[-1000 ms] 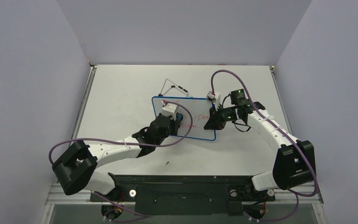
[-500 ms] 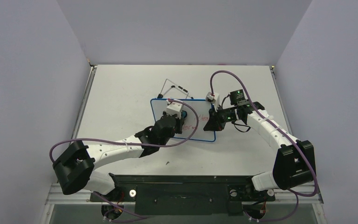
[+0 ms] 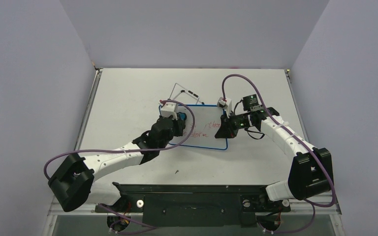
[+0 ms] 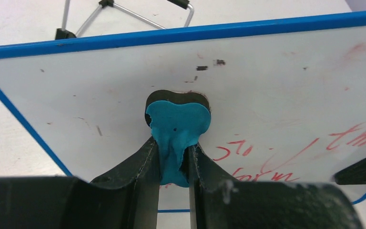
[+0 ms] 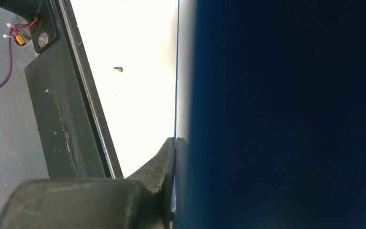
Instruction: Erase the whiteboard
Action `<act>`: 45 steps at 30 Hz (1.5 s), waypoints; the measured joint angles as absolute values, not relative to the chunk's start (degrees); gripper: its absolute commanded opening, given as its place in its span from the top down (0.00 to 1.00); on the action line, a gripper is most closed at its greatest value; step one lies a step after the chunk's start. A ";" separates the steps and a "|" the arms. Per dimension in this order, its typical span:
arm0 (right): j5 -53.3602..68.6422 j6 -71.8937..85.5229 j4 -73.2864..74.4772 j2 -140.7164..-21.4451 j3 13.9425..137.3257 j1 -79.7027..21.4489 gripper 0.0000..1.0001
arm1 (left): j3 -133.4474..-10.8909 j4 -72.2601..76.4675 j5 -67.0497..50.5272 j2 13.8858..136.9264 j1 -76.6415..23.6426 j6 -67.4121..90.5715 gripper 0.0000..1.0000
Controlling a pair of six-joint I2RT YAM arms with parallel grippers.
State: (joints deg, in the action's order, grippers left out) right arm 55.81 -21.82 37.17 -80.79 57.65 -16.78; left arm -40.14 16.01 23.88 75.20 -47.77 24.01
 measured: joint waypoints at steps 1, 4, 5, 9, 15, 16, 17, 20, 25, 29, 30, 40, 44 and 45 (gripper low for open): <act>55.83 -21.82 37.30 -80.79 57.65 -16.75 1.00 | -40.14 16.03 23.90 75.20 -48.10 24.51 1.00; 56.05 -21.93 37.74 -80.79 57.65 -16.78 1.00 | -40.14 16.43 23.86 75.24 -49.95 25.58 1.00; 56.12 -22.02 37.85 -80.79 57.65 -16.82 1.00 | -40.14 16.58 23.83 75.31 -50.74 25.93 1.00; 56.34 -22.04 38.24 -80.79 57.65 -16.97 1.00 | -40.14 17.21 23.86 76.14 -53.39 26.92 1.00; 56.36 -21.96 38.30 -80.79 57.65 -16.97 1.00 | -40.16 17.63 26.41 77.52 -55.44 28.08 1.00; 56.36 -21.98 38.30 -80.79 57.65 -16.97 1.00 | -40.16 17.58 26.98 77.52 -55.55 28.18 1.00; 56.36 -22.00 38.30 -80.79 57.65 -16.97 1.00 | -40.16 17.50 27.38 77.52 -55.68 28.27 1.00; 56.38 -22.00 38.30 -80.79 57.65 -16.97 1.00 | -40.21 15.42 29.85 77.54 -55.94 28.18 1.00; 56.38 -21.91 38.30 -80.79 57.65 -16.97 1.00 | -40.93 9.58 35.09 77.93 -56.01 27.73 1.00; 56.38 -21.91 38.30 -80.79 57.65 -16.97 1.00 | -41.76 7.94 36.51 78.32 -56.38 26.83 1.00; 56.38 -21.91 38.30 -80.79 57.65 -16.97 1.00 | -41.93 7.84 36.75 78.46 -56.66 26.61 1.00; 56.38 -22.04 38.33 -80.79 57.65 -16.97 1.00 | -46.63 7.60 39.97 83.79 -64.10 23.90 1.00; 56.38 -22.15 38.30 -80.79 57.65 -16.97 1.00 | -46.50 7.68 39.72 83.72 -63.77 23.81 1.00; 56.38 -22.13 38.28 -80.79 57.65 -16.97 1.00 | -46.24 7.79 39.53 83.48 -63.44 23.86 1.00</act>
